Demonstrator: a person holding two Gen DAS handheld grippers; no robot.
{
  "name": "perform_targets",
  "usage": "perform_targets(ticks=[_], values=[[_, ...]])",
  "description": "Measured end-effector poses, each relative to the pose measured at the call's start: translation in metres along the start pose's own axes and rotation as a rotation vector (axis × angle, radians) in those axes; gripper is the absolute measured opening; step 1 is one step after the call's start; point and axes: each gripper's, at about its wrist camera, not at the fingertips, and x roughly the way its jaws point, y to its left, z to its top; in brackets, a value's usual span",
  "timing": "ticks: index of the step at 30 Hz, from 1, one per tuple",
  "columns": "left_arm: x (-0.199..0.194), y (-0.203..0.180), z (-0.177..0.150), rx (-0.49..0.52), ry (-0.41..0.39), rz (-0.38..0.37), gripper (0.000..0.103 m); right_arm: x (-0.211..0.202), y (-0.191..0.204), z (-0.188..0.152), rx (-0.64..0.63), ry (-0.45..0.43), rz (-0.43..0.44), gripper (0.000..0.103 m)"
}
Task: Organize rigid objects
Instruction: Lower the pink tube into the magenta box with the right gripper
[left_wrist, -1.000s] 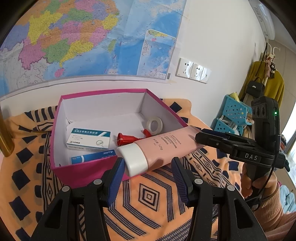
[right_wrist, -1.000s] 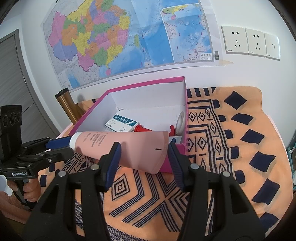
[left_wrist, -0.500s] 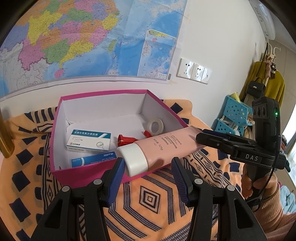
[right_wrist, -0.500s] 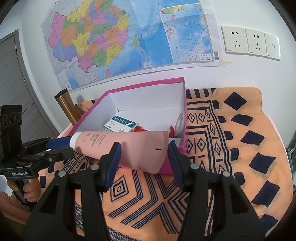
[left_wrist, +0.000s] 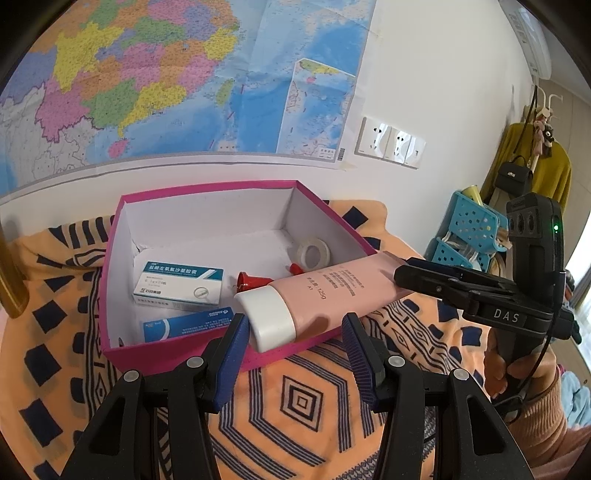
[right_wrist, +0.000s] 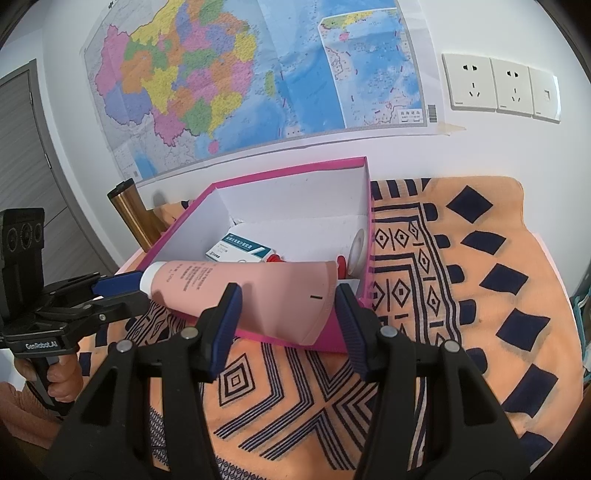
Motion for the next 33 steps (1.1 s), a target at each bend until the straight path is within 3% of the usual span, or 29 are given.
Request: perform_targets(ticks=[33], values=[[0.006, -0.001, 0.008, -0.008, -0.003, 0.015, 0.052, 0.007, -0.004, 0.012, -0.004, -0.009, -0.009, 0.055]])
